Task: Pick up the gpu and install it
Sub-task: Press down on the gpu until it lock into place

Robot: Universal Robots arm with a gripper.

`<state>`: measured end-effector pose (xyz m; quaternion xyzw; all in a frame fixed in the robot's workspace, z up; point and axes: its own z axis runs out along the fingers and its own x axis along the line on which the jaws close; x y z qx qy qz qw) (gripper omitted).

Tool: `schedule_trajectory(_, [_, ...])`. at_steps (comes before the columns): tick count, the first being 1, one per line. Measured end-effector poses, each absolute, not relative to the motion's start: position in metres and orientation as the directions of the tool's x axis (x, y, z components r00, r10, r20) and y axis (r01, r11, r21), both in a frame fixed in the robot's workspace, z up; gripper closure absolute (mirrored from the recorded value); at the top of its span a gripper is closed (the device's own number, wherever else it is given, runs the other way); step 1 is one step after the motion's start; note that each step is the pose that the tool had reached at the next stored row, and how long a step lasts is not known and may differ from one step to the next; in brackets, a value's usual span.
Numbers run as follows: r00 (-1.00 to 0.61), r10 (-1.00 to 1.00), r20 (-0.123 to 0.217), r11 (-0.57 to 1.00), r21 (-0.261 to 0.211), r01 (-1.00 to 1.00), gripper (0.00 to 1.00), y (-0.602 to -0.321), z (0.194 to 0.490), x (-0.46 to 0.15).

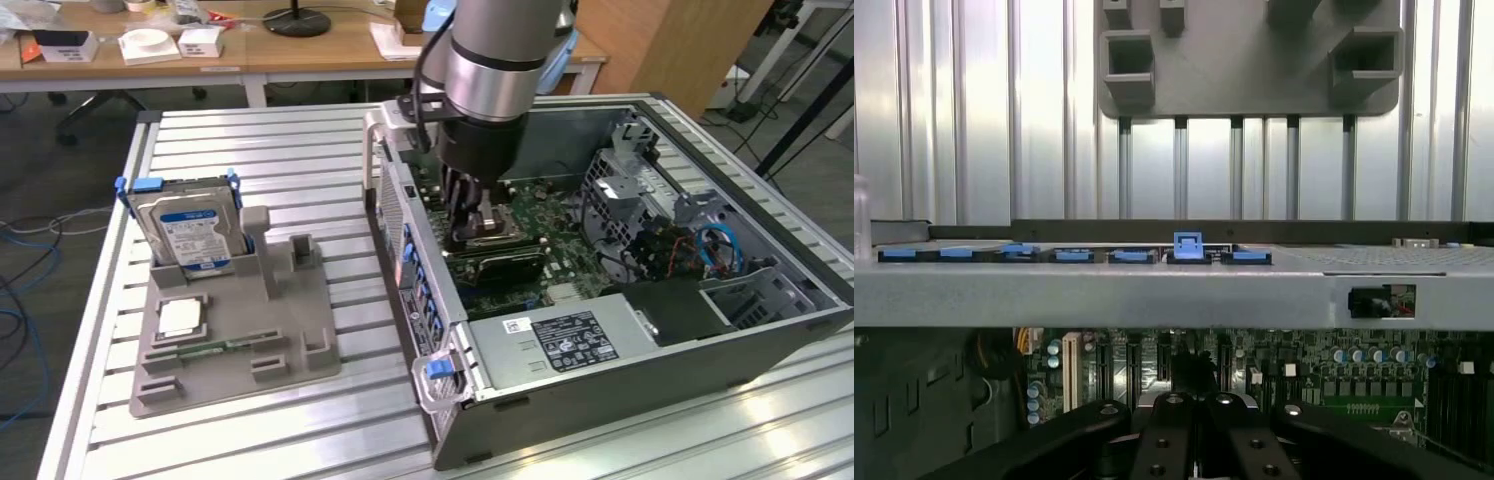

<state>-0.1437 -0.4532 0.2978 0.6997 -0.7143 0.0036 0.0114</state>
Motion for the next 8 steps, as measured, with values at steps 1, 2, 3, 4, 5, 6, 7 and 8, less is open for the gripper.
schedule_trajectory(1, [-0.021, -1.000, 0.021, 0.021, 0.011, -1.000, 0.89, -0.4531, 0.2978, -0.1445])
schedule_trajectory(2, [-0.021, -1.000, 0.021, 0.021, 0.011, -1.000, 0.89, -0.4531, 0.2977, -0.1449])
schedule_trajectory(3, [-0.020, -1.000, 0.021, 0.021, 0.012, -1.000, 0.89, -0.4531, 0.2977, -0.1452])
schedule_trajectory(4, [-0.020, -1.000, 0.021, 0.021, 0.013, -1.000, 0.89, -0.4531, 0.2978, -0.1454])
schedule_trajectory(5, [-0.021, -1.000, 0.021, 0.021, 0.013, -1.000, 0.89, -0.4528, 0.2978, -0.1457])
schedule_trajectory(6, [-0.021, -1.000, 0.021, 0.021, 0.013, -1.000, 0.89, -0.4522, 0.2978, -0.1460])
schedule_trajectory(7, [-0.021, -1.000, 0.021, 0.021, 0.013, -1.000, 0.89, -0.4515, 0.2977, -0.1462])
schedule_trajectory(8, [-0.020, -1.000, 0.021, 0.021, 0.013, -1.000, 0.89, -0.4507, 0.2976, -0.1464])
